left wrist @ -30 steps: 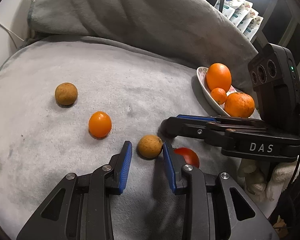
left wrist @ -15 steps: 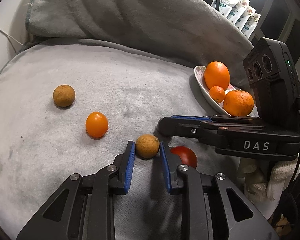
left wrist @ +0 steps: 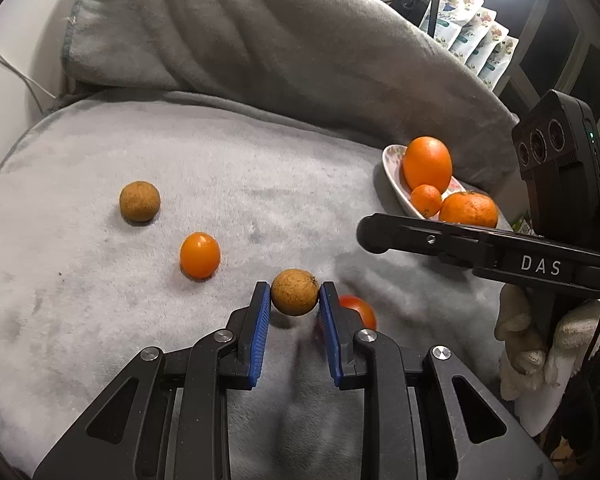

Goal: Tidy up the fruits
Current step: 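Grasp a dark plum with the right gripper while the left gripper grasps a brown round fruit, then carry the plum and brown fruit to the plate and open both grippers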

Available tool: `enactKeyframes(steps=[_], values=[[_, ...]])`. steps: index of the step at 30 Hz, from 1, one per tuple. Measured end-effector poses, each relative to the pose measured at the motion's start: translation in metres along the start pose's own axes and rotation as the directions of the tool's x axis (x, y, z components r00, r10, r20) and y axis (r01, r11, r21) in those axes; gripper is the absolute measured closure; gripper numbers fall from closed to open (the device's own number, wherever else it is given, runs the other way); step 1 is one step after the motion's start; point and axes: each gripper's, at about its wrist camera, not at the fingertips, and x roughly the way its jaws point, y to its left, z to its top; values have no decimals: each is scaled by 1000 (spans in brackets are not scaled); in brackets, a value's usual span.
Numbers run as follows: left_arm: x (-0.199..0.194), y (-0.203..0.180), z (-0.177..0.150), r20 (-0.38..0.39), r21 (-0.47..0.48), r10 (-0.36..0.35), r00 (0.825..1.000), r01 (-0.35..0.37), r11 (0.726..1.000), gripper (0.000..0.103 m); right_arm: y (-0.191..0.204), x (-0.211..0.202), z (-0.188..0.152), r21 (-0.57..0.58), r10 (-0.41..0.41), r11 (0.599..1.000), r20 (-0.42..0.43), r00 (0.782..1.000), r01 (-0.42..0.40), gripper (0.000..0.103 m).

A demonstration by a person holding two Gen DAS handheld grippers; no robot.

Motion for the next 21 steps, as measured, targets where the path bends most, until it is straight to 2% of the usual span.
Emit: enactKeyframes(steps=[10,21], values=[[-17,-23,7,48,34,-37,998,35,999,80,-11,-44,3,13,-14,1000,89,996,12,79],[-13,-60,24,66,81,-102,993,96,992,80,-44,-109,6,64,-82,996,211,974,70,79]])
